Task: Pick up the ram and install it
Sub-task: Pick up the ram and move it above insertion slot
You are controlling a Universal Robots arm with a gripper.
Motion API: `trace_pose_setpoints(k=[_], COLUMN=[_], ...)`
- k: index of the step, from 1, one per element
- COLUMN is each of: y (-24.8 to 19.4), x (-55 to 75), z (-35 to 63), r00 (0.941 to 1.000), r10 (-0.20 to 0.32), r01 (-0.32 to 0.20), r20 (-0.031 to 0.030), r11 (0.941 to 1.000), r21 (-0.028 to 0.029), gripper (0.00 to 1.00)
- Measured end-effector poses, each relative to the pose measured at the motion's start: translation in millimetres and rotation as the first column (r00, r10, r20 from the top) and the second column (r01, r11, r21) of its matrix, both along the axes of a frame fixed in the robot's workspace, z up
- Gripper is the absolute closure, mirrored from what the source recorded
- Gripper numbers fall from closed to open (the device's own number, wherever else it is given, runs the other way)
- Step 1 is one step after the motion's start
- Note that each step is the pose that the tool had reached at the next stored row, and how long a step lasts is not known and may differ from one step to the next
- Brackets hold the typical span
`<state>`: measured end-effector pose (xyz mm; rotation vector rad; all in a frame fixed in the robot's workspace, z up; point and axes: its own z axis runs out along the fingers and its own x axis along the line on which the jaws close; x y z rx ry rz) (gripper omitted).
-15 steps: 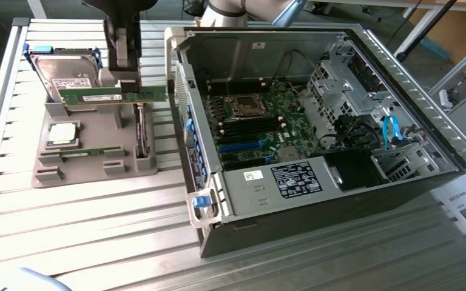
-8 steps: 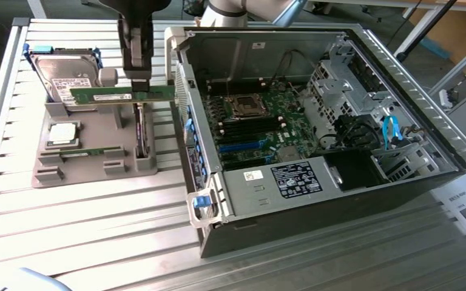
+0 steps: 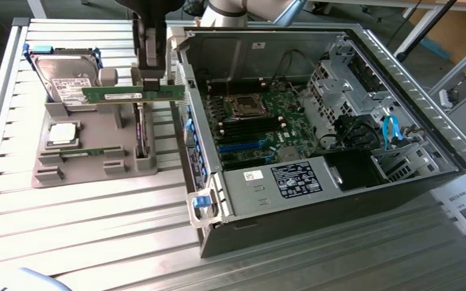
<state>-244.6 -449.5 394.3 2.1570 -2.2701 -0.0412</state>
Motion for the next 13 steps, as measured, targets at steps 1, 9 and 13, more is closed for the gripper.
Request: trace_pose_setpoints(k=[1,9,13], y=[0.0,0.0,0.0], x=[2.0,18.6,27.0], z=[0.0,0.0,0.0], r00=[1.0000,1.0000,1.0000], r10=[0.000,0.000,0.000], r01=[0.000,0.000,0.000], r20=[-0.0003,-0.0024,-0.0039], r11=[1.0000,1.0000,1.0000], r21=[0.0000,0.0000,0.0000], gripper=[0.89,0.89,0.89])
